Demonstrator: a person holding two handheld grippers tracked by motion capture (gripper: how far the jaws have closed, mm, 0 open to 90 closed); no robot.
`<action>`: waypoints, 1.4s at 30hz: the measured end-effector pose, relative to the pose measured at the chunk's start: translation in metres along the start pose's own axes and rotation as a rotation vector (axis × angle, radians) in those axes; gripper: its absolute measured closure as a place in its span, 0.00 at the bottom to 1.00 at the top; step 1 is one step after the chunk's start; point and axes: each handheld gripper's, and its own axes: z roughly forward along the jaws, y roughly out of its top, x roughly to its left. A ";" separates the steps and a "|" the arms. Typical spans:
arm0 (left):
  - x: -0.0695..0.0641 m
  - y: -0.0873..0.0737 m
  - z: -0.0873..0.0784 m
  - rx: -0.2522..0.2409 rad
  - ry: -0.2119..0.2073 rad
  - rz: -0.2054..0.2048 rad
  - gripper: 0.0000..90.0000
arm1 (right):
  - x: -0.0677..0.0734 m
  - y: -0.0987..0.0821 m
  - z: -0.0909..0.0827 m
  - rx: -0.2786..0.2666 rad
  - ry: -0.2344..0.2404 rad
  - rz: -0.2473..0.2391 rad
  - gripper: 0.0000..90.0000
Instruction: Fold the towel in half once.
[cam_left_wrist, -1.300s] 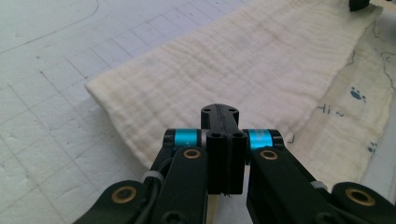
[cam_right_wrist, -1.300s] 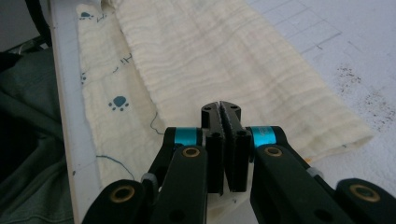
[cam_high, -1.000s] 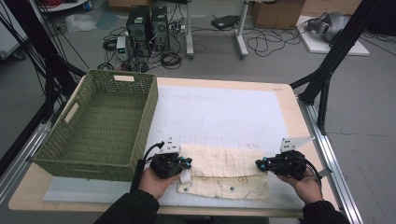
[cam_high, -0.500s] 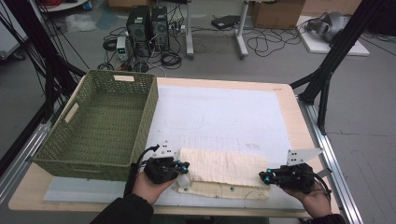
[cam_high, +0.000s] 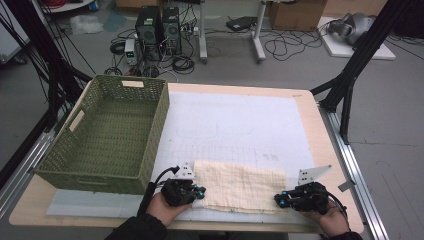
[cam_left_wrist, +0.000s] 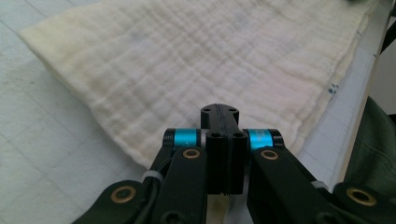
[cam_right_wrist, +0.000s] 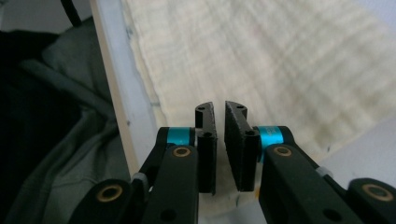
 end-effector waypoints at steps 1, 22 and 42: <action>0.001 0.003 -0.002 -0.014 0.009 0.006 0.98 | 0.000 0.003 -0.002 -0.014 -0.010 0.000 0.85; 0.029 0.022 0.025 -0.029 0.228 -0.028 0.98 | -0.050 0.034 0.025 -0.017 -0.188 0.069 0.99; 0.047 0.030 0.028 -0.059 0.291 -0.164 0.84 | -0.060 0.028 0.012 -0.007 -0.196 0.098 0.92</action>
